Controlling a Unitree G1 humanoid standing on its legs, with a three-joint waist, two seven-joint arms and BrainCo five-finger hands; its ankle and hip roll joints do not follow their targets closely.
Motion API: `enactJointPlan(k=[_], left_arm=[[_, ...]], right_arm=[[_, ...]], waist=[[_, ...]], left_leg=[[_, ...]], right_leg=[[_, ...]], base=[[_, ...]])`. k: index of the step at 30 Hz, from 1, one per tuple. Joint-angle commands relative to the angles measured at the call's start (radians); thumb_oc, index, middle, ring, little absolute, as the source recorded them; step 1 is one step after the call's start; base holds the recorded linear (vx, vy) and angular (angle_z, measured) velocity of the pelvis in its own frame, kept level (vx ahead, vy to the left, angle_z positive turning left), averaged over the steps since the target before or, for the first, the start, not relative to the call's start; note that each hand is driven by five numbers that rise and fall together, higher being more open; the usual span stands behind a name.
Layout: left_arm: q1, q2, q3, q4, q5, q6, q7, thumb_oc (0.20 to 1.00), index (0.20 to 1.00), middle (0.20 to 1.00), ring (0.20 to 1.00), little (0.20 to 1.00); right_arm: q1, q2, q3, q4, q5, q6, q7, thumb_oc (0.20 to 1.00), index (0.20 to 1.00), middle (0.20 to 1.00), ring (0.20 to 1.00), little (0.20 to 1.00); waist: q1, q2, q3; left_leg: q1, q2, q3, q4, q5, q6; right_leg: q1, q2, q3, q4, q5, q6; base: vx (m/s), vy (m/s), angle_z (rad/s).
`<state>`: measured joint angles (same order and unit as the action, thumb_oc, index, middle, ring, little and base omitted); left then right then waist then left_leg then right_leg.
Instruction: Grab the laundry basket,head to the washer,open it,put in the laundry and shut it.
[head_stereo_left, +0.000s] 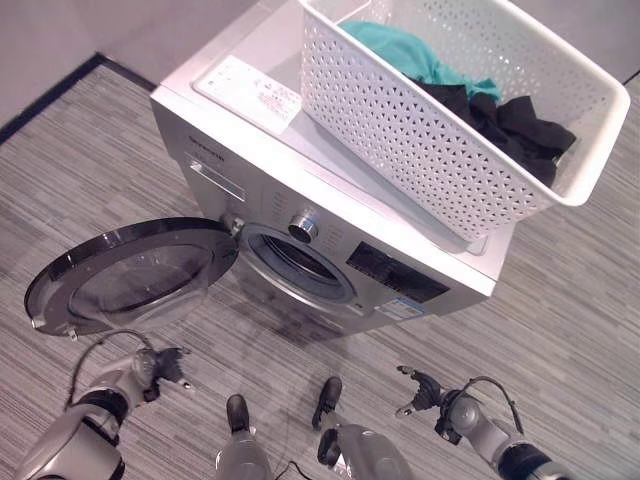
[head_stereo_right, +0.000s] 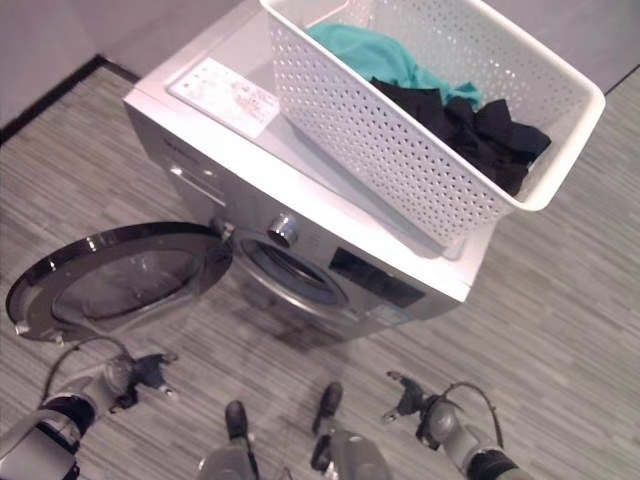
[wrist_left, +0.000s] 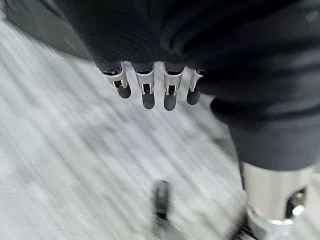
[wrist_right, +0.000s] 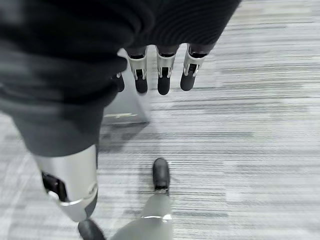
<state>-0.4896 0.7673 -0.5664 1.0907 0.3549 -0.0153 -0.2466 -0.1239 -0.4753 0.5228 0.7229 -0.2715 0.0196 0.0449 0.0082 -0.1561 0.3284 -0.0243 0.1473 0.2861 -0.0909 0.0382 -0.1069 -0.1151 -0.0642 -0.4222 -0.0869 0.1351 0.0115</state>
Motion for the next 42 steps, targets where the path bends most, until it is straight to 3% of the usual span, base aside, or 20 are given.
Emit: enactJointPlan(k=[1, 2, 3, 7, 10, 12, 13, 15, 21, 22, 23, 26, 27, 29, 33, 34, 36, 38, 40, 42], left_arm=[[-0.168, 0.073, 0.012, 0.094, 0.059, 0.002, 0.158, 1.0, 1.0, 1.0, 1.0, 1.0], [-0.268, 0.072, 0.035, 0.119, 0.079, 0.029, 0.277, 1.0, 1.0, 1.0, 1.0, 1.0], [-0.302, 0.069, 0.047, 0.132, 0.076, 0.037, 0.316, 1.0, 1.0, 1.0, 1.0, 1.0], [-0.384, 0.1, 0.07, 0.135, 0.028, 0.033, 0.398, 1.0, 1.0, 1.0, 1.0, 1.0], [-0.398, 0.076, 0.064, 0.075, 0.024, 0.044, 0.426, 1.0, 1.0, 1.0, 1.0, 1.0], [-0.346, 0.064, 0.089, -0.045, 0.021, 0.052, 0.438, 1.0, 1.0, 1.0, 1.0, 1.0], [-0.258, 0.059, 0.136, -0.188, 0.036, 0.066, 0.438, 1.0, 1.0, 1.0, 1.0, 1.0], [-0.225, 0.054, 0.156, -0.237, 0.043, 0.071, 0.436, 1.0, 1.0, 1.0, 1.0, 1.0], [0.11, -0.049, 0.37, -0.528, -0.003, 0.054, 0.428, 1.0, 1.0, 1.0, 1.0, 1.0], [0.241, -0.094, 0.431, -0.591, -0.043, 0.042, 0.4, 1.0, 1.0, 1.0, 1.0, 1.0], [0.252, -0.095, 0.436, -0.599, -0.043, 0.043, 0.397, 1.0, 1.0, 1.0, 1.0, 1.0], [0.463, -0.121, 0.529, -0.526, -0.128, 0.022, 0.321, 1.0, 1.0, 1.0, 1.0, 1.0], [0.467, -0.123, 0.53, -0.527, -0.128, 0.021, 0.32, 1.0, 1.0, 1.0, 1.0, 1.0], [0.57, -0.17, 0.565, -0.473, -0.172, 0.019, 0.28, 1.0, 1.0, 1.0, 1.0, 1.0], [0.645, -0.225, 0.58, -0.354, -0.22, 0.025, 0.255, 1.0, 1.0, 1.0, 1.0, 1.0], [0.644, -0.225, 0.579, -0.353, -0.22, 0.025, 0.256, 1.0, 1.0, 1.0, 1.0, 1.0], [0.648, -0.261, 0.568, -0.243, -0.223, 0.036, 0.283, 1.0, 1.0, 1.0, 1.0, 1.0], [0.636, -0.284, 0.559, -0.181, -0.228, 0.038, 0.296, 1.0, 1.0, 1.0, 1.0, 1.0], [0.624, -0.295, 0.554, -0.131, -0.243, 0.036, 0.306, 1.0, 1.0, 1.0, 1.0, 1.0], [0.617, -0.299, 0.552, -0.108, -0.253, 0.03, 0.311, 1.0, 1.0, 1.0, 1.0, 1.0]], right_arm=[[0.045, -0.024, -0.037, 0.004, -0.019, -0.004, -0.036, 1.0, 1.0, 1.0, 1.0, 1.0], [0.057, 0.011, -0.057, 0.03, 0.003, -0.009, -0.077, 1.0, 1.0, 1.0, 1.0, 1.0], [0.056, 0.026, -0.062, 0.039, 0.014, -0.01, -0.095, 1.0, 1.0, 1.0, 1.0, 1.0], [0.036, 0.08, -0.057, 0.068, 0.061, -0.015, -0.14, 1.0, 1.0, 1.0, 1.0, 1.0], [0.008, 0.11, -0.048, 0.101, 0.088, -0.016, -0.157, 1.0, 1.0, 1.0, 1.0, 1.0], [0.009, 0.139, -0.053, 0.146, 0.102, -0.004, -0.155, 1.0, 1.0, 1.0, 1.0, 1.0], [0.021, 0.155, -0.071, 0.183, 0.107, 0.005, -0.151, 1.0, 1.0, 1.0, 1.0, 1.0], [0.025, 0.161, -0.082, 0.2, 0.112, 0.011, -0.151, 1.0, 1.0, 1.0, 1.0, 1.0], [0.084, 0.202, -0.262, 0.404, 0.221, 0.045, -0.126, 1.0, 1.0, 1.0, 1.0, 1.0], [0.101, 0.202, -0.335, 0.457, 0.271, 0.051, -0.117, 1.0, 1.0, 1.0, 1.0, 1.0], [0.103, 0.199, -0.332, 0.458, 0.272, 0.05, -0.117, 1.0, 1.0, 1.0, 1.0, 1.0], [0.125, 0.14, -0.506, 0.493, 0.378, 0.056, -0.104, 1.0, 1.0, 1.0, 1.0, 1.0], [0.128, 0.137, -0.505, 0.492, 0.378, 0.056, -0.103, 1.0, 1.0, 1.0, 1.0, 1.0], [0.142, 0.082, -0.626, 0.437, 0.471, 0.041, -0.115, 1.0, 1.0, 1.0, 1.0, 1.0], [0.218, -0.004, -0.773, 0.127, 0.521, 0.016, -0.155, 1.0, 1.0, 1.0, 1.0, 1.0], [0.22, -0.004, -0.774, 0.124, 0.52, 0.017, -0.155, 1.0, 1.0, 1.0, 1.0, 1.0], [0.238, -0.056, -0.867, -0.093, 0.536, -0.02, -0.198, 1.0, 1.0, 1.0, 1.0, 1.0], [0.225, -0.086, -0.901, -0.215, 0.518, -0.039, -0.229, 1.0, 1.0, 1.0, 1.0, 1.0], [0.202, -0.138, -0.944, -0.307, 0.498, -0.057, -0.264, 1.0, 1.0, 1.0, 1.0, 1.0], [0.163, -0.201, -0.974, -0.381, 0.472, -0.071, -0.298, 1.0, 1.0, 1.0, 1.0, 1.0]], waist=[[0.024, -0.039, 0.015], [0.029, -0.054, 0.033], [0.034, -0.06, 0.042], [0.051, -0.064, 0.071], [0.065, -0.053, 0.086], [0.08, -0.038, 0.088], [0.091, -0.029, 0.081], [0.094, -0.027, 0.077], [0.106, -0.007, 0.005], [0.106, 0.0, -0.025], [0.105, 0.002, -0.028], [0.091, 0.026, -0.077], [0.092, 0.028, -0.076], [0.079, 0.039, -0.11], [0.043, 0.055, -0.136], [0.044, 0.055, -0.136], [0.022, 0.065, -0.135], [0.018, 0.07, -0.137], [0.016, 0.077, -0.139], [0.02, 0.078, -0.141]], left_leg=[[-0.054, -0.041, -0.025, 0.01, -0.04, 0.068], [-0.088, -0.05, -0.043, 0.007, -0.031, 0.066], [-0.107, -0.052, -0.054, 0.006, -0.026, 0.066], [-0.165, -0.063, -0.089, 0.004, -0.012, 0.065], [-0.181, -0.068, -0.102, 0.004, -0.011, 0.065], [-0.181, -0.075, -0.108, 0.005, -0.017, 0.069], [-0.174, -0.082, -0.109, 0.006, -0.025, 0.072], [-0.172, -0.085, -0.108, 0.006, -0.028, 0.074], [-0.129, -0.113, -0.098, 0.043, -0.082, 0.095], [-0.116, -0.119, -0.095, 0.076, -0.109, 0.106], [-0.115, -0.119, -0.093, 0.08, -0.113, 0.107], [-0.062, -0.134, -0.073, 0.149, -0.172, 0.138], [-0.059, -0.134, -0.07, 0.15, -0.175, 0.139], [-0.018, -0.147, -0.07, 0.152, -0.193, 0.156], [0.022, -0.162, -0.094, 0.141, -0.197, 0.179], [0.022, -0.162, -0.093, 0.14, -0.198, 0.18], [0.053, -0.169, -0.108, 0.131, -0.194, 0.196], [0.075, -0.175, -0.109, 0.127, -0.197, 0.204], [0.091, -0.175, -0.118, 0.118, -0.195, 0.205], [0.097, -0.178, -0.111, 0.112, -0.18, 0.206]], right_leg=[[0.038, -0.224, -0.036, 0.028, -0.029, 0.176], [0.022, -0.24, -0.059, 0.037, -0.021, 0.184], [0.014, -0.244, -0.071, 0.04, -0.018, 0.186], [0.002, -0.263, -0.123, 0.043, -0.002, 0.202], [0.007, -0.275, -0.149, 0.047, 0.002, 0.208], [0.019, -0.285, -0.167, 0.054, 0.0, 0.209], [0.032, -0.295, -0.182, 0.06, -0.001, 0.213], [0.035, -0.299, -0.186, 0.062, -0.001, 0.214], [0.067, -0.328, -0.192, 0.092, -0.003, 0.219], [0.076, -0.335, -0.185, 0.104, -0.004, 0.219], [0.076, -0.336, -0.183, 0.105, -0.004, 0.22], [0.106, -0.347, -0.142, 0.128, 0.004, 0.225], [0.108, -0.348, -0.139, 0.129, 0.004, 0.226], [0.127, -0.353, -0.118, 0.158, 0.014, 0.23], [0.11, -0.36, -0.063, 0.295, -0.014, 0.219], [0.108, -0.361, -0.062, 0.297, -0.015, 0.219], [0.059, -0.334, 0.01, 0.436, -0.058, 0.204], [0.032, -0.31, 0.035, 0.487, -0.073, 0.202], [0.009, -0.271, 0.055, 0.469, -0.097, 0.189], [-0.013, -0.254, 0.044, 0.412, -0.083, 0.173]], base=[[-0.1, -0.002, 0.1], [-0.09, -0.045, 0.19], [-0.09, -0.047, 0.45], [-0.05, -0.046, 0.53], [0.0, -0.004, 0.4], [0.03, 0.026, 0.26], [0.05, 0.029, 0.16], [0.04, 0.032, 0.17], [0.09, 0.074, 0.01], [0.11, 0.097, -0.07], [0.16, 0.174, -0.17], [0.13, 0.167, -0.36], [0.11, 0.138, -0.6], [0.12, 0.15, -0.43], [0.05, 0.115, -0.03], [0.02, 0.128, 0.18], [0.03, 0.137, 0.15], [0.05, 0.083, 0.0], [0.02, 0.027, -0.05], [0.0, 0.0, 0.0]])
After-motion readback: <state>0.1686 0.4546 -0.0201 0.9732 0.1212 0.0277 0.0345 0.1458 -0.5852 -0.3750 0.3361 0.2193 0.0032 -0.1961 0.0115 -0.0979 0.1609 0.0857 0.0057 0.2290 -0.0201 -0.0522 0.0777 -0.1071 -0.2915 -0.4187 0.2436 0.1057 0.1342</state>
